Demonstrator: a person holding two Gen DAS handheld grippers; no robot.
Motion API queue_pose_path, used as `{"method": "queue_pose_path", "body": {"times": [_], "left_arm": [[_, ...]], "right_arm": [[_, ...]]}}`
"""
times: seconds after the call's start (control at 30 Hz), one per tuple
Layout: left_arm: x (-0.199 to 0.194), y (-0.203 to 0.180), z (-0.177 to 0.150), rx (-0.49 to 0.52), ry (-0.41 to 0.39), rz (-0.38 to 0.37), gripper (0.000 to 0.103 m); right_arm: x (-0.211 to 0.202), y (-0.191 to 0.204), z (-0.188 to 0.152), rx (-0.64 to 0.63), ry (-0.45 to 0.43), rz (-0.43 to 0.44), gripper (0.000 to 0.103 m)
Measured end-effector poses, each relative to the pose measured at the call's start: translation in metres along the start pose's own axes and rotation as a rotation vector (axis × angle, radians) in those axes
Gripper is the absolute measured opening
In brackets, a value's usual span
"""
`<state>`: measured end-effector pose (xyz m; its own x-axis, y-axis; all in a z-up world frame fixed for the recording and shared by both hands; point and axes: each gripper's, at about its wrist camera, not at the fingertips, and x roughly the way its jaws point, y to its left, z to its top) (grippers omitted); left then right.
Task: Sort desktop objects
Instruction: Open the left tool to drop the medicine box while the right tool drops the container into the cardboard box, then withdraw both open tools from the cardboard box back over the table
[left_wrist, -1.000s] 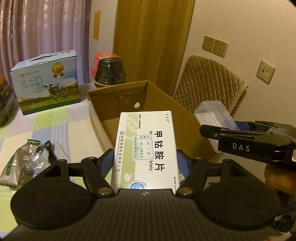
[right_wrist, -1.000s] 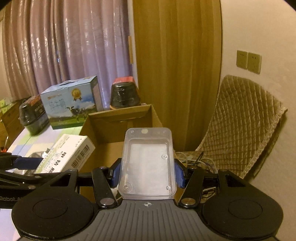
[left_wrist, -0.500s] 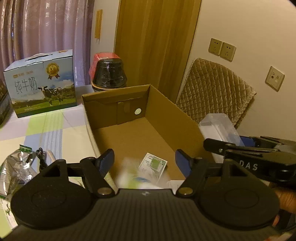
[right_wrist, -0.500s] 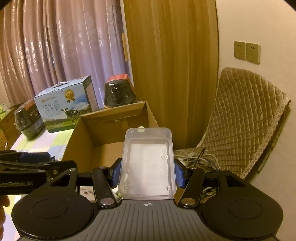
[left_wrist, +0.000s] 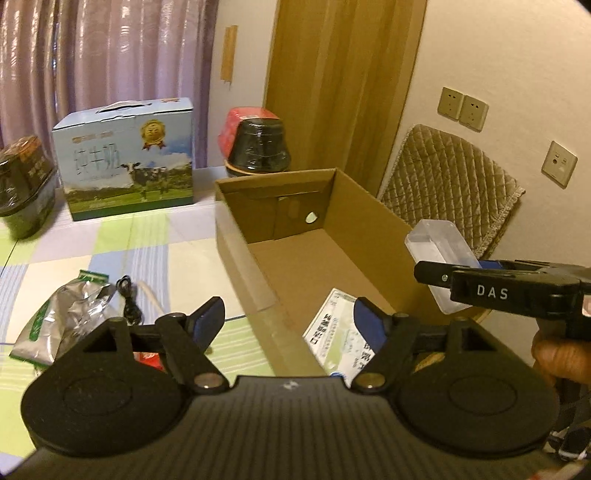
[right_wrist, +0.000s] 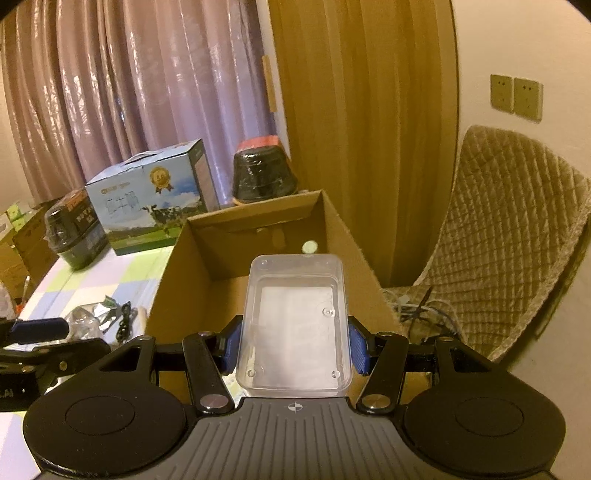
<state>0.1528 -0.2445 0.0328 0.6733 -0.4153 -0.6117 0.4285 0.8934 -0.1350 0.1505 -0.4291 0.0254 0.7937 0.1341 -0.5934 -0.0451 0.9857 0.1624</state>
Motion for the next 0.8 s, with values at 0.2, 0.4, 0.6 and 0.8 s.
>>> {"method": "queue_pose_path", "body": {"times": [0.2, 0.4, 0.6, 0.8], "left_arm": [[-0.008, 0.013, -0.006, -0.018, -0.003, 0.013, 0.076], [-0.019, 0.026, -0.017, -0.03, 0.001, 0.035, 0.076], [-0.034, 0.038, -0.032, -0.035, 0.014, 0.051, 0.078], [-0.055, 0.052, -0.05, -0.048, 0.021, 0.077, 0.083]], "right_arm": [[-0.003, 0.001, 0.002, 0.015, -0.007, -0.002, 0.065], [-0.021, 0.002, -0.003, 0.028, -0.022, -0.01, 0.068], [-0.04, 0.019, -0.016, 0.002, -0.012, 0.006, 0.075], [-0.059, 0.047, -0.028, -0.008, -0.021, 0.048, 0.085]]}}
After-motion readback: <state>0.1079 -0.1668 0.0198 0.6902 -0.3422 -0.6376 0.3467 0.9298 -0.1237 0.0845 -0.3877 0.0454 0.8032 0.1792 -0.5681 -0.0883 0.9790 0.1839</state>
